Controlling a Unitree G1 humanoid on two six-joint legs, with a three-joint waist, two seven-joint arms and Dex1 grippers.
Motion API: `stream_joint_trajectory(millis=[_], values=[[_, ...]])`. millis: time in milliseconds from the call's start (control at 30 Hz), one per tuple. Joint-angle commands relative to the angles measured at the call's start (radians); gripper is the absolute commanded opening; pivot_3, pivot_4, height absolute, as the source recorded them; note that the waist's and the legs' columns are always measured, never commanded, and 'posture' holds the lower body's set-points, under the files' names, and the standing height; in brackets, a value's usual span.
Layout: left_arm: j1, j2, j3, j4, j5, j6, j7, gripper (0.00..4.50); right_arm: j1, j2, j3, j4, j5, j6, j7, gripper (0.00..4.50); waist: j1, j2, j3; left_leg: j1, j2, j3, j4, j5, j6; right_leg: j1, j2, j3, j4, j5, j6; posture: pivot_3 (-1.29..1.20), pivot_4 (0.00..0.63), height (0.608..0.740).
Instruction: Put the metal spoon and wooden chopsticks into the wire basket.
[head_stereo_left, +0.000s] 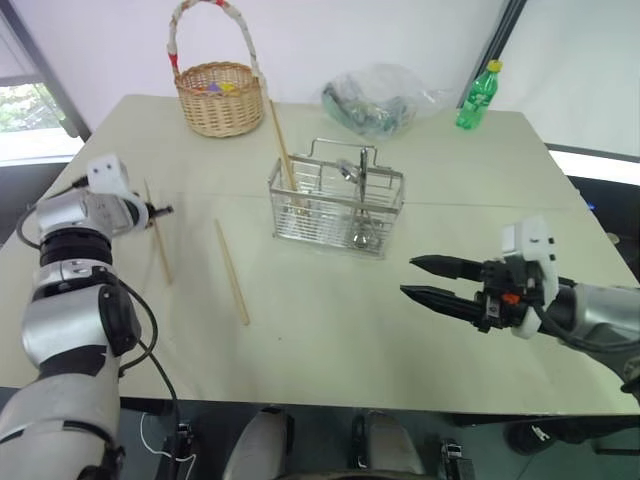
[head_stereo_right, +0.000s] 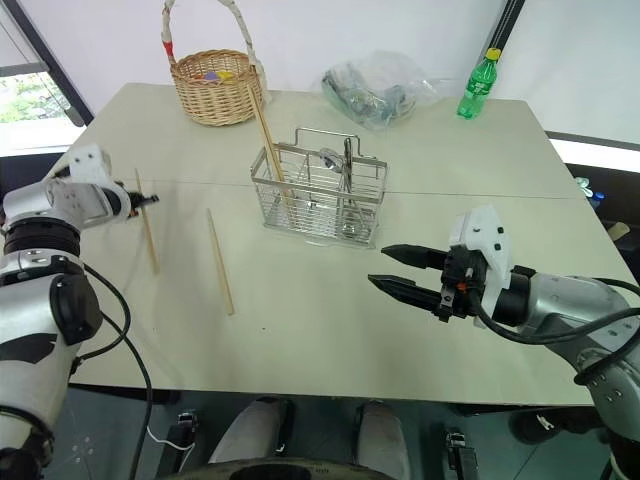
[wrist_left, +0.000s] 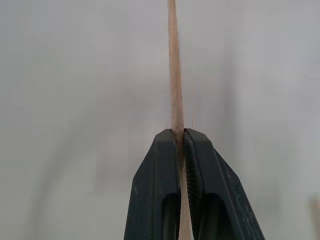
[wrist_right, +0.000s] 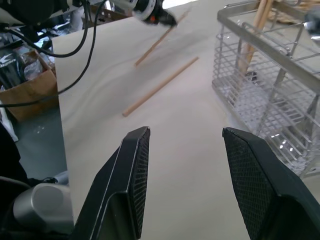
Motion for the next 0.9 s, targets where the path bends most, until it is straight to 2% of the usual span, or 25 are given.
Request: stream_joint_trajectory(millis=[33,133,200,333,533,900], values=[[-0.087,0.016,0.054,-0.21,-0.058,-0.182,-0.061,0.02,-0.022,-0.024,-0.046,-0.004,0.011,-0.009,-0.006,2.37,0.0,0.0,0.0,-0.001,0.0,0.0,0.0,0.0,0.0,0.0,0.0,0.0,0.0,0.0,0.0,0.0,0.15,0.661],[-0.162,-0.035,0.122,-0.351,-0.176,-0.192,-0.078,0.02,-0.037,-0.026,-0.056,-0.002,0.038,0.005,-0.024,2.37,0.001,0.0,0.0,-0.001,0.0,0.001,0.0,0.0,0.0,0.0,0.0,0.0,-0.001,0.0,0.0,0.0,0.15,0.661],[-0.235,-0.083,0.165,-0.383,-0.251,-0.175,-0.057,0.02,-0.043,-0.024,-0.051,-0.008,0.044,0.01,-0.037,2.37,0.003,0.0,0.0,-0.001,0.0,0.0,0.001,0.0,0.0,0.001,0.0,-0.001,-0.002,0.0,0.0,0.0,0.15,0.661],[-0.295,-0.188,0.128,-0.38,-0.27,-0.198,-0.06,0.02,-0.039,-0.012,-0.045,-0.02,0.043,0.005,-0.062,2.37,0.0,0.003,-0.001,0.002,-0.001,0.001,0.001,0.0,0.0,0.005,0.0,-0.001,-0.002,0.0,0.001,0.0,0.15,0.661],[-0.239,-0.325,0.022,-0.396,-0.218,-0.274,-0.091,0.02,-0.001,0.006,-0.08,-0.061,0.069,0.005,-0.118,2.37,-0.003,0.003,-0.001,0.002,0.0,0.001,0.001,0.0,0.001,0.004,0.002,-0.001,0.0,0.001,0.002,0.0,0.15,0.661],[-0.081,-0.439,-0.139,-0.469,-0.128,-0.36,-0.157,0.02,0.085,0.026,-0.132,-0.119,0.12,-0.006,-0.212,2.37,0.0,0.002,0.0,0.001,-0.001,0.002,0.001,0.0,0.001,0.003,0.001,0.0,-0.001,0.001,0.001,0.0,0.15,0.661]])
